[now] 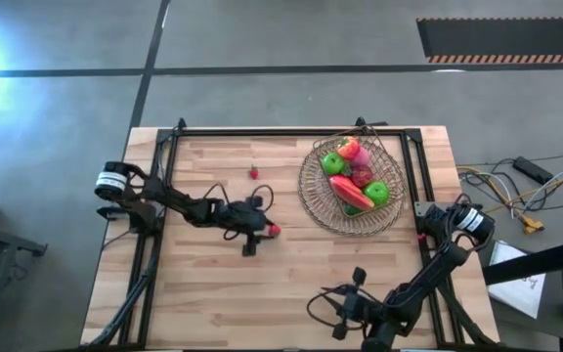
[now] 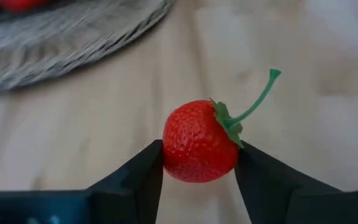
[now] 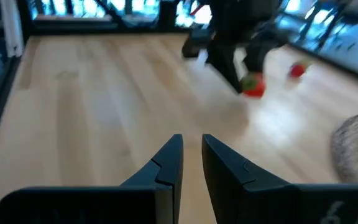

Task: Build produce basket
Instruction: Put the bottom strawberry into the gold wire basket

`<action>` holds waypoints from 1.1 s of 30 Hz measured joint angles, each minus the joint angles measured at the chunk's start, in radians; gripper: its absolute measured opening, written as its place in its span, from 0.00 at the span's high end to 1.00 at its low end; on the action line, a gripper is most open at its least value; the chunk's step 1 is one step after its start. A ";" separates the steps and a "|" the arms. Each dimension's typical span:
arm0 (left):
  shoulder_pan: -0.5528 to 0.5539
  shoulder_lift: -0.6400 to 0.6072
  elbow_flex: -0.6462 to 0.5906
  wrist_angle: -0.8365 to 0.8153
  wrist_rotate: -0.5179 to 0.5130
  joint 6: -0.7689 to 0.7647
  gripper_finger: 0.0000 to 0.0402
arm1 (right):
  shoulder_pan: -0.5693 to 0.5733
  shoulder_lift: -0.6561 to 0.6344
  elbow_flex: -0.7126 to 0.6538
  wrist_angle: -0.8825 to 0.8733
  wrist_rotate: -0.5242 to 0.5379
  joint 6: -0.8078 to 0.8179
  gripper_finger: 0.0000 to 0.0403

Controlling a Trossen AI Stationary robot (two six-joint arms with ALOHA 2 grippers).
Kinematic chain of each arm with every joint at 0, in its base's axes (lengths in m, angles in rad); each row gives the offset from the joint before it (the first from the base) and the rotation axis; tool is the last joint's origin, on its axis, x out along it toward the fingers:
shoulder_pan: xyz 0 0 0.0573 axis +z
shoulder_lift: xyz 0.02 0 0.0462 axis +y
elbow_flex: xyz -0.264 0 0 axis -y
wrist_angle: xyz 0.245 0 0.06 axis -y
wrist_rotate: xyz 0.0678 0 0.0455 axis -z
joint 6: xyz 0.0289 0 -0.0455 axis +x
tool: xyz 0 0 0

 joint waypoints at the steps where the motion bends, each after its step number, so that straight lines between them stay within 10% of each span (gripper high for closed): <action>1: -0.013 0.007 0.017 0.001 0.014 -0.011 0.60 | 0.000 0.003 0.000 0.000 -0.029 0.004 0.87; 11: -0.093 0.076 0.160 0.010 0.155 -0.161 0.59 | -0.056 0.065 0.002 0.007 -0.070 -0.057 0.85; 33: -0.120 0.180 0.288 0.012 0.388 -0.388 0.59 | -0.202 0.062 0.057 0.056 -0.133 -0.514 0.42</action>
